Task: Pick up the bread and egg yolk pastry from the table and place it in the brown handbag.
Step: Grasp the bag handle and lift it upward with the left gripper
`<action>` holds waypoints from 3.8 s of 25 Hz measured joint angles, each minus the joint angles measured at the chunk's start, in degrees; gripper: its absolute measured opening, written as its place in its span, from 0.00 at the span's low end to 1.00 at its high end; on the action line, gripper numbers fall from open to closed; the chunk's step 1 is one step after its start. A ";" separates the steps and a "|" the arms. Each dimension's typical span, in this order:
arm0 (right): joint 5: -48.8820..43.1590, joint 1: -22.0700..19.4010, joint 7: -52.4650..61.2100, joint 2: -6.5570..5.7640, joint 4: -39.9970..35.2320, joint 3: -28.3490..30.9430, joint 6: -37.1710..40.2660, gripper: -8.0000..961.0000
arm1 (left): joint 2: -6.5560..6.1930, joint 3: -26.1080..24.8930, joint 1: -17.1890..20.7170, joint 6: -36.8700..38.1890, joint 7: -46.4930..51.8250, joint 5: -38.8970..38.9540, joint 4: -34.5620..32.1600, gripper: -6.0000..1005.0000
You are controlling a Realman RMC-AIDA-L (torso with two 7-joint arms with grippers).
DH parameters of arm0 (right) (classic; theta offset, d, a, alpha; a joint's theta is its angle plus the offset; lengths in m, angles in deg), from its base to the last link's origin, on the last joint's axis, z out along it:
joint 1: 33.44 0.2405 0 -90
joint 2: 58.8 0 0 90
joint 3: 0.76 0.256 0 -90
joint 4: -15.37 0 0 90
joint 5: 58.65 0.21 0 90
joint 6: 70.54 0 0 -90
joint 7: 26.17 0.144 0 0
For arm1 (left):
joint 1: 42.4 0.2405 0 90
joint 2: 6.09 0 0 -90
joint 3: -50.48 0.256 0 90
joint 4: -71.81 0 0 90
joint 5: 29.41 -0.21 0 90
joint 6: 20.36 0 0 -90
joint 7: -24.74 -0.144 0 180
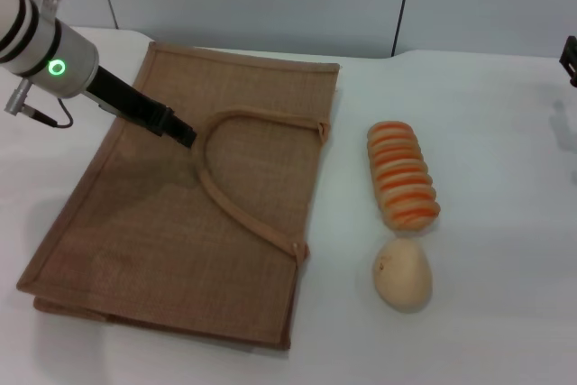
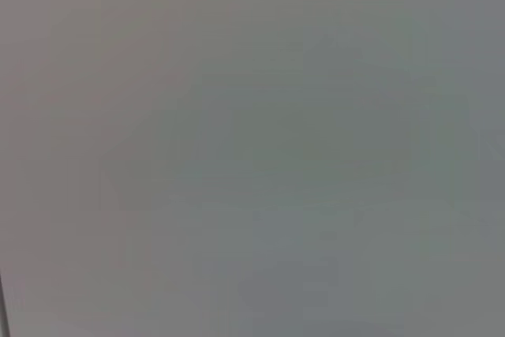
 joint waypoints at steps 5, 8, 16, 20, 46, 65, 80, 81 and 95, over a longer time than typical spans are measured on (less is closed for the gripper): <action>0.02 0.10 0.01 0.01 0.00 0.00 0.00 0.66 | 0.21 0.12 -0.97 2.55 0.25 -1.27 0.82 0.57; -0.01 0.28 0.02 0.07 0.00 0.00 0.00 0.66 | 0.34 0.12 -1.34 4.13 0.25 -1.48 0.92 0.57; 0.00 0.86 0.06 0.17 0.34 0.00 0.00 0.66 | 1.20 0.29 -2.42 7.10 -0.15 -1.62 2.83 0.57; -0.18 0.87 0.68 0.17 0.41 0.00 0.00 0.66 | 2.55 0.29 -2.51 7.87 -0.28 -2.30 3.17 0.57; -0.27 0.87 1.53 0.08 0.41 -0.27 0.00 0.66 | 4.96 0.46 -2.08 9.35 0.47 -3.00 5.38 0.57; -0.27 0.88 1.49 0.08 0.39 -0.27 0.53 0.66 | 4.57 0.46 -1.69 10.98 2.20 -3.09 6.06 0.36; -0.34 1.08 1.49 0.08 0.32 -0.53 0.67 0.66 | 4.80 -0.07 -1.35 12.12 -2.46 -1.99 5.24 0.18; -0.34 0.99 1.49 0.08 0.32 -0.53 0.70 0.66 | 4.88 -0.19 -1.31 11.52 -2.97 -1.40 4.44 0.17; -2.20 -0.24 1.41 0.06 0.41 -0.70 0.73 0.66 | 10.13 -0.33 12.75 -9.60 1.26 5.88 -44.96 0.13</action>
